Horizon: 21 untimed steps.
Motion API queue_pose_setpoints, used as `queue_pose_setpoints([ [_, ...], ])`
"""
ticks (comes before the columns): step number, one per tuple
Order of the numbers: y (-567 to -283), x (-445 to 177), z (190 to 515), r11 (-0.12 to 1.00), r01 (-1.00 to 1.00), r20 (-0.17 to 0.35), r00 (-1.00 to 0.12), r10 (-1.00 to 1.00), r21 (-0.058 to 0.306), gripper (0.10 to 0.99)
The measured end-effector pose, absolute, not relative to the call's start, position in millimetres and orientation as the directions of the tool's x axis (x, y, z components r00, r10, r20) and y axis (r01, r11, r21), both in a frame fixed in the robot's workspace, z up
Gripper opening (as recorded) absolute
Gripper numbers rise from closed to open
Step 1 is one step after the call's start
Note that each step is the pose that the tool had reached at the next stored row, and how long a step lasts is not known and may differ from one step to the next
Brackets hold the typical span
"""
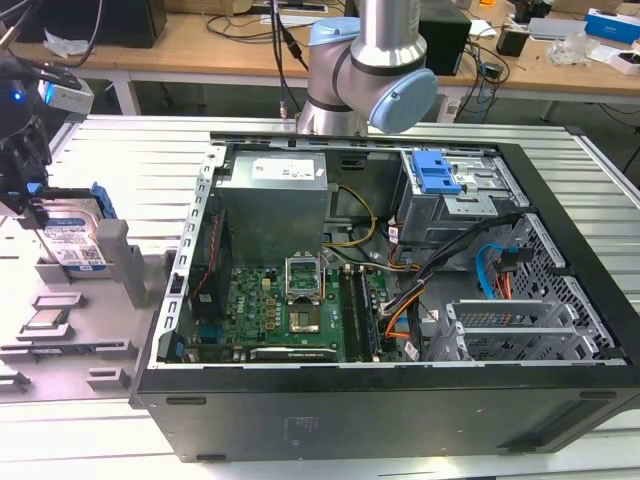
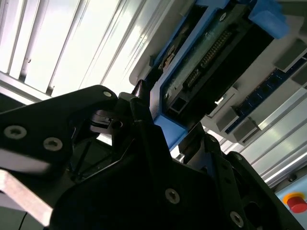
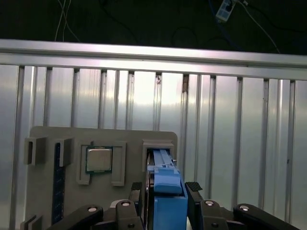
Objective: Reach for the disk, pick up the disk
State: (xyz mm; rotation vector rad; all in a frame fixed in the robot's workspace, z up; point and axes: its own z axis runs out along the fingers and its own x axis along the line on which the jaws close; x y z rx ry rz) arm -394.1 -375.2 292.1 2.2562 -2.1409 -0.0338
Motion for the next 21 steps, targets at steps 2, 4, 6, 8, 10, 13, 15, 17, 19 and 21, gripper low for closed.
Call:
queue_pose_setpoints([
  [2, -375.2, -394.1, 291.8, -0.052, -0.998, 0.006, 0.053, -0.999, 0.037, 0.482],
  [4, -375.2, -394.0, 291.8, -0.052, -0.998, 0.006, 0.053, -0.999, 0.037, 0.482],
  [6, -375.2, -394.1, 291.8, -0.052, -0.998, 0.006, 0.052, -0.999, 0.037, 0.373],
  [8, -375.2, -394.1, 291.7, -0.052, -0.998, 0.006, 0.052, -0.999, 0.037, 0.373],
  [10, -375.2, -394.1, 291.7, -0.052, -0.998, 0.006, 0.052, -0.999, 0.037, 0.373],
  [13, -375.2, -394.1, 291.5, -0.052, -0.998, 0.006, 0.052, -0.999, 0.037, 0.373],
  [15, -375.2, -394.1, 291.4, -0.052, -0.998, 0.006, 0.052, -0.999, 0.037, 0.373],
  [17, -375.2, -394.1, 291.4, -0.052, -0.998, 0.005, 0.052, -0.999, 0.037, 0.373],
  [19, -375.2, -394.1, 291.3, -0.052, -0.998, 0.006, 0.052, -0.999, 0.037, 0.373],
  [21, -375.2, -394.1, 291.3, -0.052, -0.998, 0.006, 0.052, -0.999, 0.037, 0.373],
])
